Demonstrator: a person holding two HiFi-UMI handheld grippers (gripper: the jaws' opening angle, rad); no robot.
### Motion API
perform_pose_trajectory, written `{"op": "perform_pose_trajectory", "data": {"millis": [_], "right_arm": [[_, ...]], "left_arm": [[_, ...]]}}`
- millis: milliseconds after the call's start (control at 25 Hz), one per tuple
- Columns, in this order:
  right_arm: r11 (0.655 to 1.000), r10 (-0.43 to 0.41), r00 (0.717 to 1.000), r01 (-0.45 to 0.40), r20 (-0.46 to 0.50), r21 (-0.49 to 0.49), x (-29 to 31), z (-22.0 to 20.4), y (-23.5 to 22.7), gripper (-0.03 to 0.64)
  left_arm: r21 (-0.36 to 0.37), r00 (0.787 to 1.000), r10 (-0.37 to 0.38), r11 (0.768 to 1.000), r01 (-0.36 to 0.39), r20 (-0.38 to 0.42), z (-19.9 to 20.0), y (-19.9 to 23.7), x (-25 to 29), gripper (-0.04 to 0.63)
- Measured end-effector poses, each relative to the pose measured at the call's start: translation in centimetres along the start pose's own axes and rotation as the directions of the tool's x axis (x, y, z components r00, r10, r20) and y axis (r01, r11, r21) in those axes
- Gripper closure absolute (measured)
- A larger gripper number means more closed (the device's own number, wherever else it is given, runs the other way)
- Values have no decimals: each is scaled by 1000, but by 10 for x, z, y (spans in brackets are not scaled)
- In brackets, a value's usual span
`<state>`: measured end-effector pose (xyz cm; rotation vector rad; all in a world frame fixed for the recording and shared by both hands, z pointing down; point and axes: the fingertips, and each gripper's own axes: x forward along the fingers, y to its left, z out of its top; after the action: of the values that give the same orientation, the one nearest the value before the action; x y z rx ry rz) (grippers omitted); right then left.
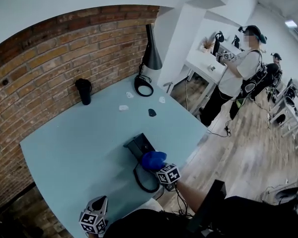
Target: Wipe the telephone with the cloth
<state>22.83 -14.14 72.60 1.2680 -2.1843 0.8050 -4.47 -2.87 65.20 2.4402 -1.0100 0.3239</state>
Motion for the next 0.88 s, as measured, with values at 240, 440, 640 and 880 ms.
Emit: {"op": "perform_pose_trajectory", "data": {"millis": [240, 440, 640, 880], "right_arm": [[981, 52, 989, -77, -140, -180, -13, -30, 46, 446], [888, 196, 974, -226, -115, -400, -2, -2, 138, 462], [810, 317, 946, -310, -72, -498, 7, 18, 213, 469], [745, 412, 909, -379, -68, -549, 3, 24, 265, 469]], "left_arm": [[1, 999, -26, 1000, 26, -19, 0, -13, 0, 595], [10, 999, -31, 999, 31, -30, -5, -14, -2, 595], [12, 999, -24, 1000, 25, -36, -7, -15, -6, 595], [0, 999, -8, 1000, 8, -34, -8, -10, -10, 595]]}}
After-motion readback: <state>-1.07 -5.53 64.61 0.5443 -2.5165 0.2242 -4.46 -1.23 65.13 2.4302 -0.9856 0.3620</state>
